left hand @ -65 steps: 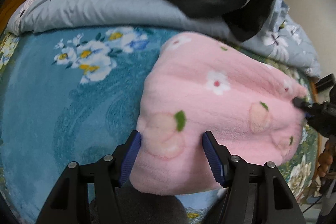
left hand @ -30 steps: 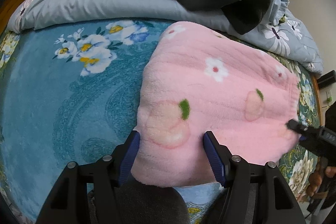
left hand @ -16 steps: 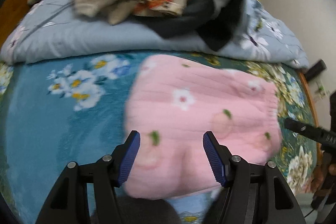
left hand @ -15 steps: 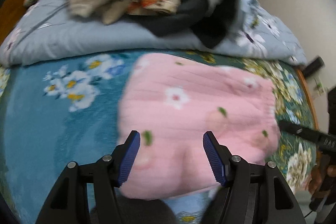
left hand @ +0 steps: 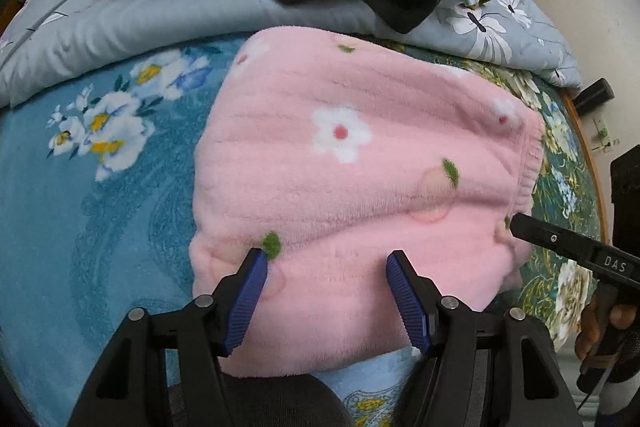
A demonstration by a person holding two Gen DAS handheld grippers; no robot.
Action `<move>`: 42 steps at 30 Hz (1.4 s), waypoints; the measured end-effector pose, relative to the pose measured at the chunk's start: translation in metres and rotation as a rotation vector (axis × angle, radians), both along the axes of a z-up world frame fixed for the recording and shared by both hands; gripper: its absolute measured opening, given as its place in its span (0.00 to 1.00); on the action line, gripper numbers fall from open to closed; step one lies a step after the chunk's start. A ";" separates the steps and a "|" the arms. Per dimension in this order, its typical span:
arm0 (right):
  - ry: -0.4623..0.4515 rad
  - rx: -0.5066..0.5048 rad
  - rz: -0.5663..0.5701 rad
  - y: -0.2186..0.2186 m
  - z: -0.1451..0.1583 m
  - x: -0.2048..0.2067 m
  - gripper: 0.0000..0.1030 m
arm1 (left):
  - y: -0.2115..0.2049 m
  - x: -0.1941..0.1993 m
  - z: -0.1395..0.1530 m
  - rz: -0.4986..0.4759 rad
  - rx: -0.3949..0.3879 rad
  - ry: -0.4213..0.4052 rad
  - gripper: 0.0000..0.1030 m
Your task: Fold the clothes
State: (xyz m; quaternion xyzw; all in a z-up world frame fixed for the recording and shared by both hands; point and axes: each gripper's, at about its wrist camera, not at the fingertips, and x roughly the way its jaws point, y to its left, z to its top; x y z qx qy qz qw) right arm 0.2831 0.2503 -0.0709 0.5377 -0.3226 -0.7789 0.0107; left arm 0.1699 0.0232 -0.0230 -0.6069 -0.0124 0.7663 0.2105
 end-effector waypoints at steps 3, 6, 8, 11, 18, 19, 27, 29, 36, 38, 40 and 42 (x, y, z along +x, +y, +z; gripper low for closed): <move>0.009 -0.010 0.004 0.001 0.009 -0.001 0.37 | -0.001 0.000 0.015 -0.014 0.038 0.031 0.64; 0.046 0.006 0.025 0.000 0.029 -0.003 0.38 | 0.001 -0.011 0.034 -0.020 0.070 0.086 0.64; 0.072 0.024 0.022 0.004 0.038 -0.012 0.38 | 0.004 -0.022 0.039 -0.022 0.069 0.110 0.64; 0.110 0.052 0.016 0.011 0.051 -0.026 0.42 | 0.011 -0.041 0.038 -0.028 0.032 0.128 0.64; 0.081 0.090 -0.013 0.022 0.035 -0.059 0.44 | 0.023 -0.065 0.009 -0.016 -0.006 0.089 0.64; 0.071 0.082 -0.020 0.024 0.030 -0.060 0.44 | 0.024 -0.066 0.003 -0.018 -0.012 0.079 0.64; 0.023 0.017 -0.063 0.037 0.000 -0.065 0.45 | 0.035 -0.065 -0.019 -0.046 -0.068 0.051 0.64; 0.022 0.014 -0.058 0.036 0.003 -0.064 0.45 | 0.032 -0.065 -0.013 -0.041 -0.053 0.055 0.64; 0.116 -0.051 -0.064 0.045 0.032 -0.025 0.64 | -0.006 -0.060 0.003 -0.024 0.057 0.061 0.69; 0.115 -0.083 -0.089 0.051 0.027 -0.010 0.65 | -0.020 -0.059 -0.003 0.001 0.049 0.044 0.70; 0.108 -0.121 -0.116 0.056 0.020 0.001 0.66 | -0.033 -0.058 -0.011 0.031 0.059 0.017 0.74; 0.096 -0.164 -0.145 0.059 0.008 0.006 0.67 | -0.041 -0.059 -0.019 0.051 0.097 -0.031 0.77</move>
